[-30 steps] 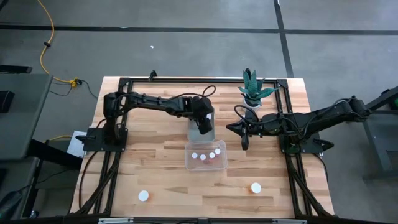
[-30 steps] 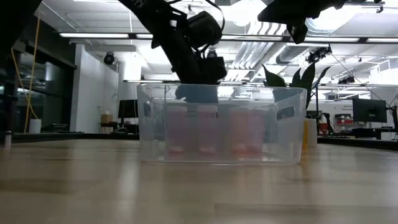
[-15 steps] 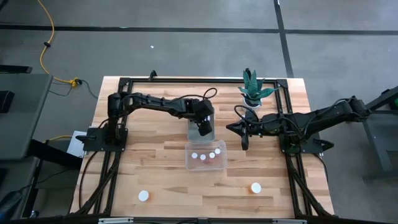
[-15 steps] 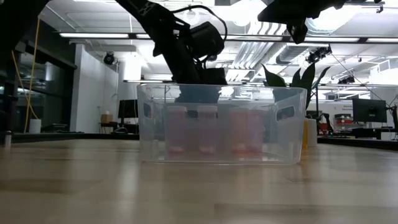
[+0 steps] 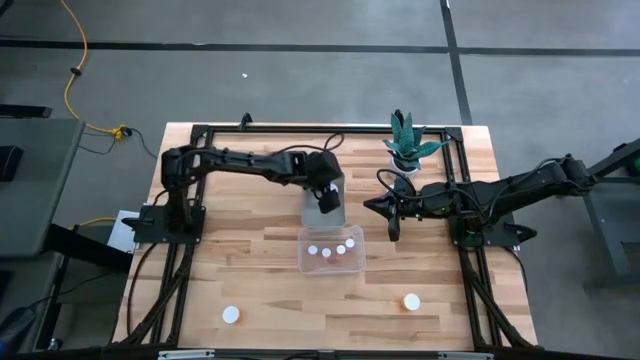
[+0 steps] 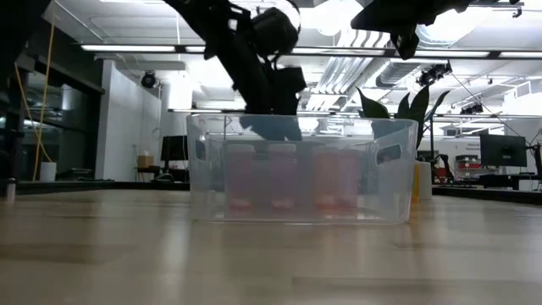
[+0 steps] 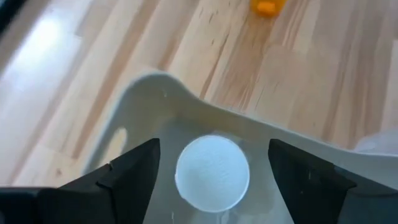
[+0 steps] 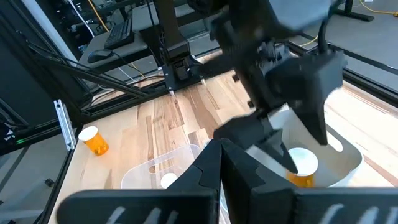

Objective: Pick and place medicine bottles into bin by pill shape (circle, oval)
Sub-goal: Put the top right orange pill bottle into the gray bin

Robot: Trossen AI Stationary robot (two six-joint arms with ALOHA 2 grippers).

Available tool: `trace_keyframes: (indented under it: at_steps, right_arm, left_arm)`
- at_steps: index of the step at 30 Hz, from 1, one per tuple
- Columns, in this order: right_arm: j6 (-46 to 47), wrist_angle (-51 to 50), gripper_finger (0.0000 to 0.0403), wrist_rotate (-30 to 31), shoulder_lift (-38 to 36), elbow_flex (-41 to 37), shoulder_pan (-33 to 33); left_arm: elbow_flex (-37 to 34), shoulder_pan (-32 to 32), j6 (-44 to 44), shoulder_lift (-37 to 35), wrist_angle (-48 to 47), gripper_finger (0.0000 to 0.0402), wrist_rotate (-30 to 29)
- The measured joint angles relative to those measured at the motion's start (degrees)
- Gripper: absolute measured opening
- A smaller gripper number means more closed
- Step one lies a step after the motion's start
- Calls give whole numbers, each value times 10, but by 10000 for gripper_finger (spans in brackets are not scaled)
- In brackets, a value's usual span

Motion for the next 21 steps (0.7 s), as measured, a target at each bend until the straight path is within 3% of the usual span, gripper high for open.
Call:
trace_keyframes:
  at_steps: [7,15,18,21]
  right_arm:
    - [-2,0,0,0,0,0,0]
    - [-7,0,0,0,0,0,0]
    - [-8,0,0,0,0,0,0]
    - [-8,0,0,0,0,0,0]
  left_arm:
    - [0,12,1,-65,-8,290,1]
    - [0,-14,3,-216,-7,287,30]
    - [-27,-46,1,-285,43,275,29]
    - [-100,-85,-11,-363,142,253,15]
